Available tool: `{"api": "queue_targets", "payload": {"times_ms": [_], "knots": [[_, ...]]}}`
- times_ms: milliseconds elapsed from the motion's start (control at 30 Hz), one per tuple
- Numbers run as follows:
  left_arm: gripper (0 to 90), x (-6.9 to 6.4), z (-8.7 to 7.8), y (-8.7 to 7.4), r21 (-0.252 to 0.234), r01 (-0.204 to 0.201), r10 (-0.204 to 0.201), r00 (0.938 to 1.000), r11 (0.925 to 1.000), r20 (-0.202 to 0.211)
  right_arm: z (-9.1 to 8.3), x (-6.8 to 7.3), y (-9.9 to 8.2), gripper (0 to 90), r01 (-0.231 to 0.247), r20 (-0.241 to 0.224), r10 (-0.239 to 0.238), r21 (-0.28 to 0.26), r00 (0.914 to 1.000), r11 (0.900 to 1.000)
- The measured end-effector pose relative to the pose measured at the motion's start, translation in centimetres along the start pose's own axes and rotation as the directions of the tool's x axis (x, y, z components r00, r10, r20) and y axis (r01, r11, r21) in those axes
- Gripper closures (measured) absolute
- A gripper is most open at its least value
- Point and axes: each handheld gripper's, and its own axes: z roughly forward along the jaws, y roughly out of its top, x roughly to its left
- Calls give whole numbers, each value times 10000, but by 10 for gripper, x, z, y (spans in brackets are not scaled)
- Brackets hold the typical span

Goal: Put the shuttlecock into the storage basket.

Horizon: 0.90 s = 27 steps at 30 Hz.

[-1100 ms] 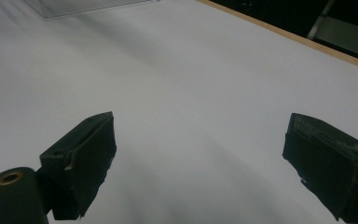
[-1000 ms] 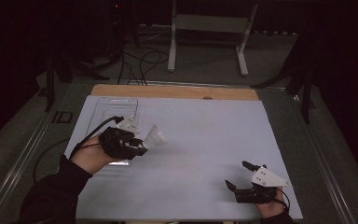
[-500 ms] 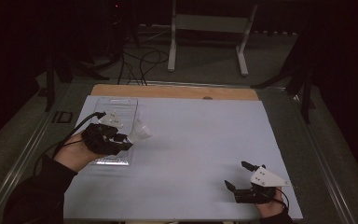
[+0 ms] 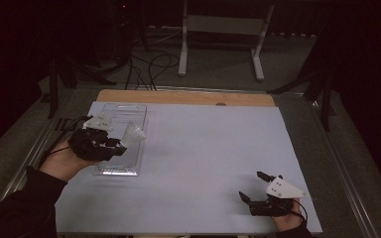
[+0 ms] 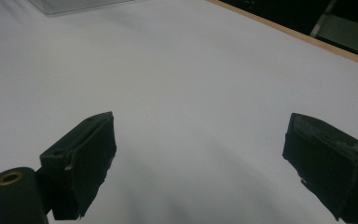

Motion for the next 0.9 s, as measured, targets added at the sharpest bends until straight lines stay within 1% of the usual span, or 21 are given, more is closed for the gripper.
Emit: {"api": "queue_targets", "payload": {"times_ms": [33,67,100,267,333,367,433,467,500,567,700,767,800,900], "knots": [[666,1,-1,-1,53,1,0,10000,10000,-73,0,0,0,90,5,-4,-5,1,10000,10000],[666,3,-2,-2,1,94,-94,9999,10000,-125,0,0,0,90,0,-3,0,9,10000,10000],[666,5,-3,-4,1,181,-181,9998,9998,-88,0,0,0,90,1,-4,-1,15,10000,10000],[666,13,-6,-12,21,485,-485,9985,9988,-268,0,0,0,90,-14,30,14,36,10000,10000],[666,17,-7,-15,-7,674,-674,9974,9977,-258,1,0,0,91,-10,24,10,53,10000,10000],[666,19,-7,-17,52,692,-690,9972,9976,-291,1,0,0,91,-6,16,6,61,10000,10000],[666,24,-7,-21,48,851,-849,9959,9964,-305,1,0,0,90,-6,18,6,67,10000,10000],[666,24,-7,-21,48,851,-849,9959,9964,-305,1,0,0,90,-6,18,6,67,10000,10000],[666,28,-8,-25,47,1026,-1024,9941,9947,-353,1,0,0,91,-6,28,5,65,10000,10000],[666,32,-9,-28,17,1213,-1212,9920,9926,-363,1,0,0,90,-12,19,12,73,10000,10000],[666,35,-12,-33,19,1378,-1375,9888,9905,-577,2,0,0,90,16,20,-16,75,10000,10000],[666,35,-12,-34,14,1405,-1401,9883,9901,-608,2,0,0,90,21,15,-21,65,10000,10000],[666,37,-13,-36,42,1519,-1512,9860,9884,-706,2,0,0,90,10,20,-10,90,10000,10000],[666,40,-14,-39,42,1610,-1601,9837,9869,-822,2,0,0,90,14,24,-14,103,10000,9999]]}}
